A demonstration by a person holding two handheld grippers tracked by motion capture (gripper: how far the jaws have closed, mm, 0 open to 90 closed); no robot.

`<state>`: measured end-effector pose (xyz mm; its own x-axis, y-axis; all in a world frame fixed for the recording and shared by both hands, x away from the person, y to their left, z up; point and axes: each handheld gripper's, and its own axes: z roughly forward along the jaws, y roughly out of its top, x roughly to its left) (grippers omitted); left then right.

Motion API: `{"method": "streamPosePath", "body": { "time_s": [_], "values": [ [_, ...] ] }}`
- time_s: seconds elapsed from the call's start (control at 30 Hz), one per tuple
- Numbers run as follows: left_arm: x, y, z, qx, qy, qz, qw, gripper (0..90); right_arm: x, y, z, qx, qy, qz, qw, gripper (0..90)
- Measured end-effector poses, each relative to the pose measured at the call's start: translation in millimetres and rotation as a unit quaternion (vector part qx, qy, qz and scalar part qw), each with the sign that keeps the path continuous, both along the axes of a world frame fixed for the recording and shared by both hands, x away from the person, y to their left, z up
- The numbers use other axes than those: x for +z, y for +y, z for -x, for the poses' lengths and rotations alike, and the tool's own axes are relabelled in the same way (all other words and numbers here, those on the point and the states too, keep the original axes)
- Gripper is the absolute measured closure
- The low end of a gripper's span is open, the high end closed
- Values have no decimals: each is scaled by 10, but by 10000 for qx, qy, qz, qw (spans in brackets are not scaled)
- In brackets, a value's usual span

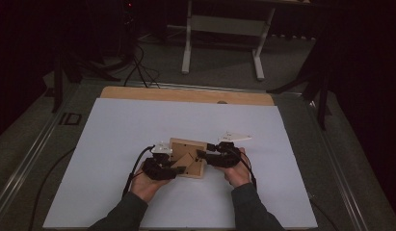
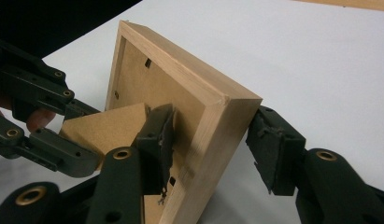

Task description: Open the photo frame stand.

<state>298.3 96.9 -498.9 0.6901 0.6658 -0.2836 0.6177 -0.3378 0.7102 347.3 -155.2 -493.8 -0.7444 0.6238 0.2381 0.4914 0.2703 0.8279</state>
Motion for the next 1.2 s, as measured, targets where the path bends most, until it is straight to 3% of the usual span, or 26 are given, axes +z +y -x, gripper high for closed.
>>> {"method": "streamPosePath", "body": {
  "time_s": [0.33, 0.67, 0.8, 1.07, 1.2],
  "values": [
    [-20, -17, -61, 135, -141, -130, 9997, 668, 100, 28, 97, -122, -543, 169, 9983, 573],
    [-37, 1, -191, 287, -195, -133, 9993, 672, 128, 26, 126, -191, -766, 123, 9968, 603],
    [-55, 9, -213, 338, -186, -92, 9992, 689, 138, 76, 160, -105, -953, 255, 9951, 603],
    [-27, 55, -180, 382, -191, -49, 9991, 692, 140, 135, 197, 14, -977, 323, 9947, 603],
    [-56, 91, -168, 358, -46, 161, 9992, 674, 139, 146, 229, 46, -988, 360, 9944, 601]
  ]
}}
